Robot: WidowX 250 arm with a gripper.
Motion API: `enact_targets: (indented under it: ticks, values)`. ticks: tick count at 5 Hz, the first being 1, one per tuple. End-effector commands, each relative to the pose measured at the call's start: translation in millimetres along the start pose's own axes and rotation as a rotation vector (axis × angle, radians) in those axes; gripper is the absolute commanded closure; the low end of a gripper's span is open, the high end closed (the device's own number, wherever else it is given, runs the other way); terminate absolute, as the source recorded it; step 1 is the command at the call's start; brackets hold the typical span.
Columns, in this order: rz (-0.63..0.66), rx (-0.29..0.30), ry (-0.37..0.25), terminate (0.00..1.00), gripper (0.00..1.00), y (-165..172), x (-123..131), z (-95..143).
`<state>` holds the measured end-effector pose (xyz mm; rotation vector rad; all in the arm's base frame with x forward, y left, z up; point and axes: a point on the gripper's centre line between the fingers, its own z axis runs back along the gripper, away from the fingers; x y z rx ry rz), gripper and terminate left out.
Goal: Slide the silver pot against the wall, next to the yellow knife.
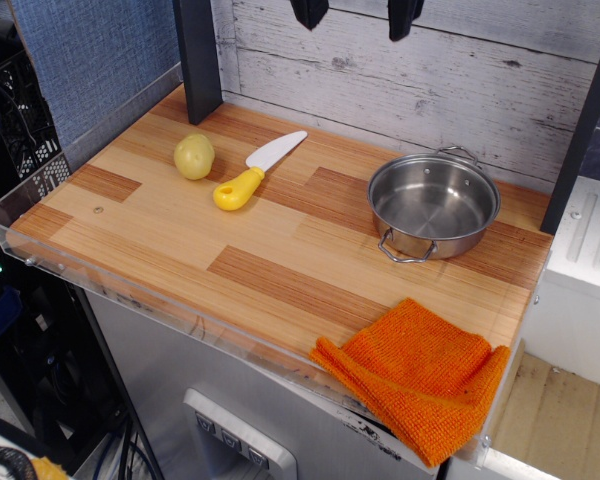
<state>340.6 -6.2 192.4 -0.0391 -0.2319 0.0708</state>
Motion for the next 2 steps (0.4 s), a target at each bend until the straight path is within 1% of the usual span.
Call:
enact_targets:
  ticks: [1, 2]
  values:
    - [-0.004, -0.005, -0.061, 0.0, 0.0, 8.1, -5.9, 25.2]
    - [-0.004, -0.005, -0.061, 1.0, 0.0, 8.1, -5.9, 25.2]
